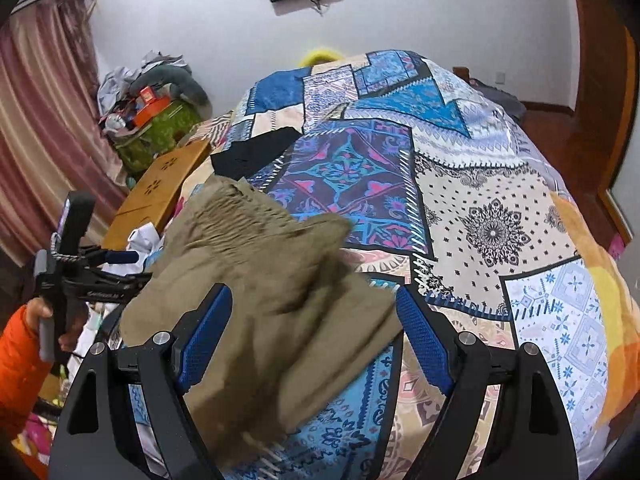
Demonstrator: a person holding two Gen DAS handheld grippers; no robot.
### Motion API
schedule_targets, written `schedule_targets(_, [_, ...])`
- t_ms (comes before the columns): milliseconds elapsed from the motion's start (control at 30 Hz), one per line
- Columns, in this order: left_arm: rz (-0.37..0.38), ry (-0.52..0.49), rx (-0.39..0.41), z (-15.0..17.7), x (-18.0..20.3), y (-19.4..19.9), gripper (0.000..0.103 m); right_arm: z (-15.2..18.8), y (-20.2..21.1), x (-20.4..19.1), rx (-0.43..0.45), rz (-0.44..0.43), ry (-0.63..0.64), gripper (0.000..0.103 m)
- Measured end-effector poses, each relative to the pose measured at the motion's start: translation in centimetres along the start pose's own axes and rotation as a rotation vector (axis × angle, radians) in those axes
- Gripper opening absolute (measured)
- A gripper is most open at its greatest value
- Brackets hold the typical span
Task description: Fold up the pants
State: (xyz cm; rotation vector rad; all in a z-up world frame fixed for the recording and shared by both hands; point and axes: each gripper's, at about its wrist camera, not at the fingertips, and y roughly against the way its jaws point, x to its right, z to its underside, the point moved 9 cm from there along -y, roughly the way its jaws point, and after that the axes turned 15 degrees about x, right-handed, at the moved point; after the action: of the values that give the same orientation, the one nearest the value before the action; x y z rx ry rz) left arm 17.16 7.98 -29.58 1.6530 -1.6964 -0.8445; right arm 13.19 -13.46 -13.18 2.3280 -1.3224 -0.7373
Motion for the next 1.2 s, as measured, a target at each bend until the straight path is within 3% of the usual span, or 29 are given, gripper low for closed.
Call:
schedule_targets(133, [0.117, -0.003, 0.020, -0.6, 4.8, 0.9, 0.089, 0.5, 0.0, 1.0, 0.001, 0.040, 0.010, 0.081])
schedule_targets(200, [0.109, -0.023, 0.047, -1.2, 5.9, 0.8, 0.089, 0.9, -0.1, 1.8, -0.011, 0.059, -0.004, 0.075])
schedule_targets(367, [0.030, -0.027, 0.109, -2.0, 5.4, 0.4, 0.089, 3.2, -0.7, 3.8, -0.072, 0.104, -0.002, 0.042])
schedule_targets(467, [0.055, -0.011, 0.103, -1.1, 4.4, 0.3, 0.090, 4.4, -0.9, 4.2, -0.086, 0.136, 0.054, 0.027])
schedule_targets(567, [0.084, 0.029, 0.094, -0.1, 3.6, 0.6, 0.090, 4.7, -0.8, 4.4, -0.077, 0.139, 0.053, 0.026])
schedule_targets(667, [0.022, 0.025, 0.112, 0.4, 2.2, 1.2, 0.090, 4.8, -0.8, 4.5, -0.073, 0.140, 0.036, 0.025])
schedule_targets(800, [0.045, 0.057, 0.104, 0.9, 1.4, 1.3, 0.090, 4.8, -0.9, 4.5, -0.073, 0.136, 0.028, 0.025])
schedule_targets(967, [-0.007, -0.003, 0.133, 0.4, 1.5, 2.3, 0.090, 4.8, -0.7, 4.6, -0.079, 0.133, 0.023, 0.024])
schedule_targets(1133, [-0.012, 0.013, 0.132, 0.5, 0.6, 3.1, 0.089, 4.9, -0.7, 4.7, -0.083, 0.122, 0.015, 0.024])
schedule_targets(1167, [-0.060, 0.000, 0.131, 0.6, 0.0, 3.2, 0.085, 4.9, -0.7, 4.7, -0.083, 0.124, 0.015, 0.024])
schedule_targets(1200, [-0.153, -0.035, 0.123, 0.8, -1.1, 3.1, 0.074, 4.9, -0.7, 4.7, -0.082, 0.121, 0.013, 0.024])
